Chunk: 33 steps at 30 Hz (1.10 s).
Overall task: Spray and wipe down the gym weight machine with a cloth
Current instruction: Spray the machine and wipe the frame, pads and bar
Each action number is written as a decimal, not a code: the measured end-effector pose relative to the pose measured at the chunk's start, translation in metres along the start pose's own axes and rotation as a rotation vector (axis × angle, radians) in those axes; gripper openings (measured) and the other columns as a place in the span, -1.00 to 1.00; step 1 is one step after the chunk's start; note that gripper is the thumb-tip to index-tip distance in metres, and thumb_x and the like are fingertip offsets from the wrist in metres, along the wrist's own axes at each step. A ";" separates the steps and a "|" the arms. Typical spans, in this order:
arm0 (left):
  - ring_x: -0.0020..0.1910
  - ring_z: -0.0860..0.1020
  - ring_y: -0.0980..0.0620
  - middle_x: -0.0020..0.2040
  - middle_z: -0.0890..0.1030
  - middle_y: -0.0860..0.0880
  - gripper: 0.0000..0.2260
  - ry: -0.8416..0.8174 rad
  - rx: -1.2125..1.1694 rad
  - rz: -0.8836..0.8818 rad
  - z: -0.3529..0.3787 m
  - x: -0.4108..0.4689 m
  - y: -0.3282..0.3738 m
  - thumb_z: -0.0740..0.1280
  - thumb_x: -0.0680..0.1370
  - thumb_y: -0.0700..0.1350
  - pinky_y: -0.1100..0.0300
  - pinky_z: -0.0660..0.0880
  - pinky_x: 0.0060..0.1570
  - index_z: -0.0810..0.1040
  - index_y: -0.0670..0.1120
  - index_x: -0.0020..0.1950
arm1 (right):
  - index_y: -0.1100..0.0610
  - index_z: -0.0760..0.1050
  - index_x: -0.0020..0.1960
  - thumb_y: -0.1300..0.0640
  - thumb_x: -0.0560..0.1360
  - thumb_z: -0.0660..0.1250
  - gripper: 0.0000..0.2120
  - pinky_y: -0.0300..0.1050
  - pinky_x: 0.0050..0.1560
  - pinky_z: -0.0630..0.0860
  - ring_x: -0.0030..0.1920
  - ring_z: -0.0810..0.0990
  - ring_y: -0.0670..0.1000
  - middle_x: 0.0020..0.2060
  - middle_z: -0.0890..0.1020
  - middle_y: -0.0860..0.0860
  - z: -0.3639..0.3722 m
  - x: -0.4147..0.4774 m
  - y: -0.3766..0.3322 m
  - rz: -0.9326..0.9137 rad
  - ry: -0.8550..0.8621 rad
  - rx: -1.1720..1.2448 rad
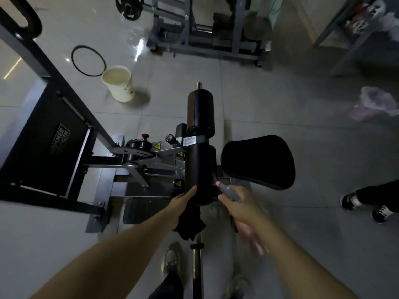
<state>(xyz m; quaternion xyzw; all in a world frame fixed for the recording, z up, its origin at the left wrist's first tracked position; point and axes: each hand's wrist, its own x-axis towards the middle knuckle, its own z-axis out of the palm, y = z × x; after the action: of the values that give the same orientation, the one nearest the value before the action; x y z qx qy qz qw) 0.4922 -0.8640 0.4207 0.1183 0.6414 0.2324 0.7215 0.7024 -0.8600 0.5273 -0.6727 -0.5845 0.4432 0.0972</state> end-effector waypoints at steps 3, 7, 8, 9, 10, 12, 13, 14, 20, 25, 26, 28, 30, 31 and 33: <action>-0.10 0.72 -0.14 -0.04 0.73 -0.14 -0.31 0.244 -0.012 0.095 0.017 -0.003 -0.011 0.59 0.26 0.35 -0.07 0.66 0.05 0.62 -0.11 0.17 | -0.10 0.35 -0.31 -0.08 0.59 0.34 -0.68 -0.14 -0.31 0.36 -0.37 0.46 -0.10 -0.38 0.49 -0.10 -0.006 0.011 0.001 -0.041 -0.006 -0.173; -0.05 0.70 0.01 0.03 0.70 -0.03 -0.20 0.447 0.050 0.264 0.047 -0.010 -0.019 0.65 0.16 0.36 -0.01 0.65 0.08 0.54 -0.06 0.21 | -0.10 0.48 -0.13 -0.15 0.59 0.31 -0.82 -0.20 -0.31 0.33 -0.24 0.52 -0.11 -0.25 0.57 -0.13 -0.027 0.029 0.011 -0.136 -0.072 -0.256; -0.02 0.68 0.03 0.05 0.68 0.00 -0.24 0.462 0.054 0.275 0.052 -0.012 -0.016 0.66 0.19 0.30 0.03 0.64 0.09 0.51 -0.04 0.22 | -0.08 0.51 -0.10 -0.16 0.59 0.30 -0.82 -0.17 -0.29 0.35 -0.22 0.54 -0.09 -0.23 0.59 -0.13 -0.031 0.033 0.015 -0.155 -0.087 -0.258; -0.01 0.66 0.04 0.07 0.65 0.01 -0.29 0.478 0.069 0.269 0.052 -0.012 -0.014 0.66 0.23 0.25 0.06 0.63 0.07 0.49 -0.01 0.22 | -0.06 0.52 -0.11 -0.15 0.59 0.30 -0.80 -0.14 -0.27 0.37 -0.22 0.55 -0.08 -0.25 0.59 -0.12 -0.035 0.037 0.018 -0.168 -0.089 -0.244; -0.01 0.65 0.04 0.08 0.65 0.01 -0.32 0.482 0.046 0.238 0.054 -0.015 -0.012 0.66 0.24 0.25 0.09 0.62 0.03 0.50 0.00 0.22 | -0.03 0.51 -0.16 -0.13 0.60 0.30 -0.76 -0.11 -0.27 0.39 -0.25 0.55 -0.07 -0.28 0.58 -0.10 -0.041 0.043 0.024 -0.191 -0.101 -0.230; 0.02 0.69 -0.05 0.09 0.69 -0.05 -0.21 0.425 -0.106 0.183 0.053 -0.015 -0.018 0.65 0.15 0.34 0.03 0.64 0.09 0.58 -0.04 0.24 | 0.01 0.45 -0.26 -0.09 0.60 0.31 -0.69 -0.09 -0.28 0.40 -0.32 0.53 -0.06 -0.35 0.55 -0.07 -0.054 0.053 0.035 -0.252 -0.132 -0.208; 0.03 0.70 -0.10 0.08 0.72 -0.08 -0.14 0.402 -0.188 0.172 0.052 -0.015 -0.021 0.65 0.07 0.38 -0.04 0.62 0.16 0.63 -0.06 0.23 | 0.01 0.45 -0.27 -0.08 0.60 0.33 -0.69 -0.10 -0.29 0.40 -0.33 0.53 -0.06 -0.37 0.55 -0.07 -0.061 0.058 0.041 -0.276 -0.153 -0.183; 0.03 0.71 -0.14 0.05 0.73 -0.10 -0.13 0.434 -0.248 0.158 0.054 -0.014 -0.025 0.63 0.04 0.42 -0.09 0.61 0.20 0.67 -0.08 0.18 | -0.02 0.44 -0.28 -0.08 0.59 0.34 -0.69 -0.14 -0.31 0.40 -0.32 0.53 -0.07 -0.37 0.54 -0.08 -0.067 0.062 0.045 -0.300 -0.185 -0.151; 0.02 0.64 -0.03 0.11 0.63 -0.04 -0.26 0.730 -0.196 0.239 0.106 -0.025 -0.024 0.59 0.28 0.34 0.00 0.61 0.12 0.45 -0.05 0.26 | -0.07 0.39 -0.32 -0.02 0.59 0.37 -0.67 -0.38 -0.41 0.32 -0.38 0.52 -0.20 -0.40 0.52 -0.09 -0.092 0.073 0.047 -0.406 -0.298 -0.195; -0.02 0.55 -0.03 0.17 0.60 -0.07 -0.48 0.750 -0.150 0.127 0.105 -0.028 -0.014 0.22 0.61 0.32 0.09 0.47 0.08 0.50 -0.11 0.26 | -0.08 0.38 -0.30 -0.06 0.59 0.35 -0.68 -0.33 -0.39 0.28 -0.37 0.51 -0.15 -0.38 0.52 -0.07 -0.097 0.081 0.043 -0.451 -0.329 -0.247; -0.06 0.56 -0.03 0.14 0.61 -0.07 -0.42 0.782 -0.129 0.120 0.104 -0.028 -0.013 0.17 0.60 0.36 0.07 0.50 0.03 0.49 -0.15 0.23 | -0.09 0.40 -0.28 -0.07 0.59 0.35 -0.71 -0.32 -0.36 0.30 -0.34 0.52 -0.15 -0.34 0.54 -0.08 -0.098 0.082 0.045 -0.455 -0.350 -0.237; -0.13 0.57 0.00 0.05 0.60 -0.04 -0.33 0.814 -0.081 0.133 0.103 -0.024 -0.014 0.23 0.51 0.46 0.08 0.51 -0.11 0.44 -0.12 0.23 | -0.11 0.40 -0.27 -0.06 0.58 0.36 -0.73 -0.31 -0.33 0.32 -0.30 0.53 -0.15 -0.32 0.54 -0.09 -0.098 0.084 0.048 -0.459 -0.358 -0.229; -0.08 0.57 0.07 0.04 0.55 0.06 -0.35 0.791 -0.043 0.180 0.108 -0.025 -0.016 0.42 0.40 0.43 0.12 0.51 -0.06 0.35 0.02 0.24 | -0.11 0.38 -0.30 -0.05 0.59 0.36 -0.69 -0.33 -0.35 0.31 -0.34 0.53 -0.15 -0.36 0.54 -0.09 -0.096 0.087 0.050 -0.461 -0.340 -0.265; -0.03 0.57 0.07 0.07 0.55 0.09 -0.33 0.775 -0.031 0.205 0.109 -0.024 -0.017 0.50 0.36 0.38 0.13 0.53 -0.01 0.34 0.06 0.26 | -0.10 0.38 -0.32 -0.05 0.59 0.36 -0.67 -0.34 -0.36 0.31 -0.36 0.53 -0.15 -0.38 0.54 -0.09 -0.095 0.088 0.049 -0.461 -0.328 -0.295; 0.03 0.55 0.06 0.17 0.54 0.09 -0.31 0.754 0.009 0.224 0.107 -0.028 -0.016 0.53 0.40 0.30 0.16 0.50 0.08 0.38 0.03 0.38 | -0.09 0.39 -0.31 -0.04 0.59 0.35 -0.68 -0.35 -0.36 0.31 -0.36 0.53 -0.15 -0.38 0.55 -0.09 -0.088 0.090 0.048 -0.457 -0.308 -0.316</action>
<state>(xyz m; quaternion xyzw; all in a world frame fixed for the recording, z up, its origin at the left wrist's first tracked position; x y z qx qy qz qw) 0.5982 -0.8783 0.4538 0.0973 0.8456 0.3339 0.4050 0.7914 -0.7614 0.5047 -0.4558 -0.7898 0.4103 -0.0010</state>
